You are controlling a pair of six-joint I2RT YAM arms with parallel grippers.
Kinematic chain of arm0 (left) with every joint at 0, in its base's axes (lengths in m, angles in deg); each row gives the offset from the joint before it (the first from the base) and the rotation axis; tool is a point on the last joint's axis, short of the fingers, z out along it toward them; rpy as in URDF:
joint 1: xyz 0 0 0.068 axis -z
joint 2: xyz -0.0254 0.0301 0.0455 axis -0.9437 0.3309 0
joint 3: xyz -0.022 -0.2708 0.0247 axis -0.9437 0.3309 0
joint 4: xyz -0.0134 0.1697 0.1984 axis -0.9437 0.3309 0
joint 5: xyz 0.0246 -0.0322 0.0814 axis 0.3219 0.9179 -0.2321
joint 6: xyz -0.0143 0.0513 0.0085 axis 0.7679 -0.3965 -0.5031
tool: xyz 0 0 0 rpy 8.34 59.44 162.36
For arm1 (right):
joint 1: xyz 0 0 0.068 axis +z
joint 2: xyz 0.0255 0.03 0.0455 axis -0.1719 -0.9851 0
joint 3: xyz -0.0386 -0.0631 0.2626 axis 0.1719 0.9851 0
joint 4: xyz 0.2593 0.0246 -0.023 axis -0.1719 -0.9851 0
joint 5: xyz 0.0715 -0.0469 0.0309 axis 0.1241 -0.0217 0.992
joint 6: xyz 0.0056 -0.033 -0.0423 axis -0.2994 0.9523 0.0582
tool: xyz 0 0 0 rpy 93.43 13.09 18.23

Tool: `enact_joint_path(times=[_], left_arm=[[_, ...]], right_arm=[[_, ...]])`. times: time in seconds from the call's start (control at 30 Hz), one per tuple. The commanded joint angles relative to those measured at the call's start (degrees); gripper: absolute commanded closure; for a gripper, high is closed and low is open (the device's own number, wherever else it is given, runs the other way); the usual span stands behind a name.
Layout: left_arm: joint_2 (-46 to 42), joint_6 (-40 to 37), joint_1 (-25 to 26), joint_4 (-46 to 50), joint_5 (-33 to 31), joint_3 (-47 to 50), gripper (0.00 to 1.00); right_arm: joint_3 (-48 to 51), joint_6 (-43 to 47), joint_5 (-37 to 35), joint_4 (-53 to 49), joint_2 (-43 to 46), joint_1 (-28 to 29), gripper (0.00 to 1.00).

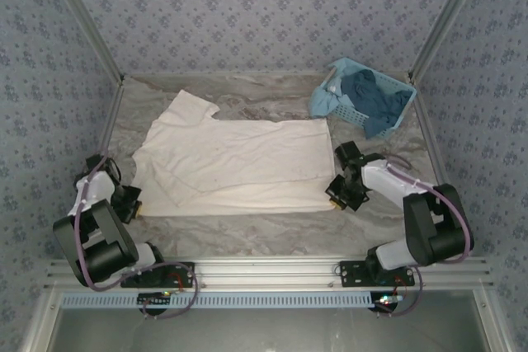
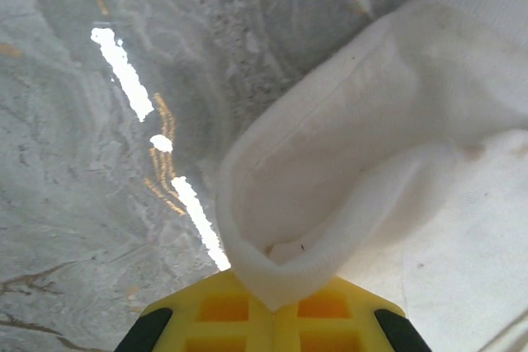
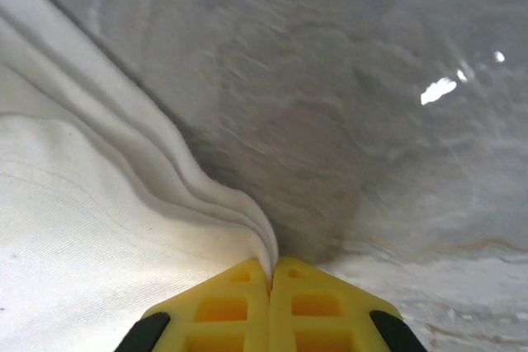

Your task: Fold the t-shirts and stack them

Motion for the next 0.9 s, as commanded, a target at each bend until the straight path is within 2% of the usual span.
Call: enact_joint_path(times=[0.0, 0.03, 0.07, 0.17, 0.3, 0.37, 0.5, 0.57, 0.7, 0.87], left_arm=[[-2.4, 0.2, -0.4, 1.9, -3.0, 1.1, 1.00], [-3.3, 0.3, -0.4, 2.4, -2.6, 1.1, 0.93], [-4.4, 0.5, -0.3, 2.8, -1.9, 1.1, 0.83], [-8.0, 1.5, 0.6, 4.1, 0.1, -0.2, 0.60], [-8.6, 2.9, 5.6, 7.3, 0.9, -4.7, 0.49], [-8.8, 4.6, 8.4, 7.2, 3.3, -5.5, 0.48], [-9.8, 11.6, 15.8, 1.6, 14.2, -1.1, 0.48], [-10.1, 16.2, 19.9, -2.1, 17.7, 2.3, 0.47], [-11.2, 23.1, 26.5, -6.6, 16.9, 6.2, 0.48], [-9.0, 23.6, 27.4, -7.6, 15.5, 7.9, 0.52]], right_arm=[[1.6, -2.4, -1.5, -4.1, 3.1, 0.1, 1.00], [1.3, -2.0, -1.9, -4.5, 3.8, 0.2, 0.91], [0.6, -1.6, -2.9, -5.1, 4.7, 0.3, 0.79], [-2.5, 0.1, -6.5, -8.2, 7.9, 1.0, 0.58], [-5.5, 4.8, -7.0, -6.3, 12.3, 1.9, 0.44], [-4.8, 8.8, -0.4, 1.6, 13.2, 2.2, 0.40], [-4.5, 14.1, 13.9, 18.6, 12.1, 5.0, 0.35], [-5.8, 15.1, 16.2, 21.3, 10.7, 6.6, 0.33], [-7.0, 16.6, 19.2, 22.8, 7.0, 7.7, 0.33], [-7.2, 16.5, 20.9, 23.6, 5.0, 7.6, 0.34]])
